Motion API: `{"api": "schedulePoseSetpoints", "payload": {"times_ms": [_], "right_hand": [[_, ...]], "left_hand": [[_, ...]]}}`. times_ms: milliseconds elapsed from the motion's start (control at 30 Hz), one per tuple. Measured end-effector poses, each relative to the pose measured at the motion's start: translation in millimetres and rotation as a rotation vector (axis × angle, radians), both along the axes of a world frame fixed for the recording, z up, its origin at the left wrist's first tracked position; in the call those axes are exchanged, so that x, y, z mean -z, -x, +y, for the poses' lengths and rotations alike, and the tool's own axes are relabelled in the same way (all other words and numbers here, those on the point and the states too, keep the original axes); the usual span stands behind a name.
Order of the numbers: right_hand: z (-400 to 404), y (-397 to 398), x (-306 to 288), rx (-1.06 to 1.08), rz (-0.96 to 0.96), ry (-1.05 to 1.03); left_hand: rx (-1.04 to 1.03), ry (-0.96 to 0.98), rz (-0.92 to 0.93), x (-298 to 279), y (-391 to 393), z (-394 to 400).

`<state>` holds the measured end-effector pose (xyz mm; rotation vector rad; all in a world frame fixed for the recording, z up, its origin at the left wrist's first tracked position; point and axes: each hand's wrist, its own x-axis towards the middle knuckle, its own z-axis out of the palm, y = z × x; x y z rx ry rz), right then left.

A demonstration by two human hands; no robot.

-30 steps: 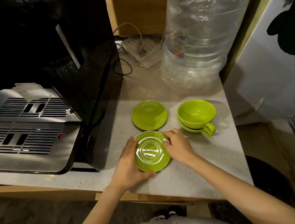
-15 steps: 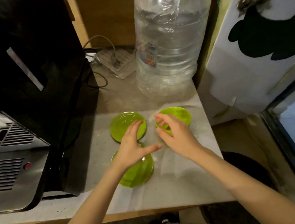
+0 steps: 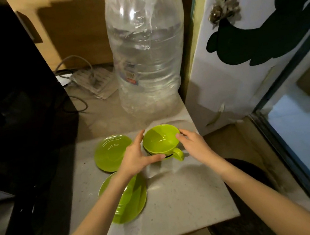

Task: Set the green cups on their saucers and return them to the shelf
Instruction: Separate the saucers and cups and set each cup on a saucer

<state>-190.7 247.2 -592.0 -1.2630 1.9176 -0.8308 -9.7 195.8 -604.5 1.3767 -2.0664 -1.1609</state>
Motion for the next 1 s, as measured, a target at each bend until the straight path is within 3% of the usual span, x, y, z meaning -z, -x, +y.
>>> {"api": "schedulePoseSetpoints", "payload": {"times_ms": [333, 633, 1000], "right_hand": [[0, -6, -2, 0.068, -0.066, 0.072], [-1, -12, -23, 0.012, 0.045, 0.095], [-54, -55, -36, -0.106, -0.191, 0.096]], "left_hand": [[-0.01, -0.015, -0.035, 4, 1, 0], [-0.057, -0.034, 0.108, 7, -4, 3], [-0.303, 0.013, 0.234, -11, -60, -19]]}}
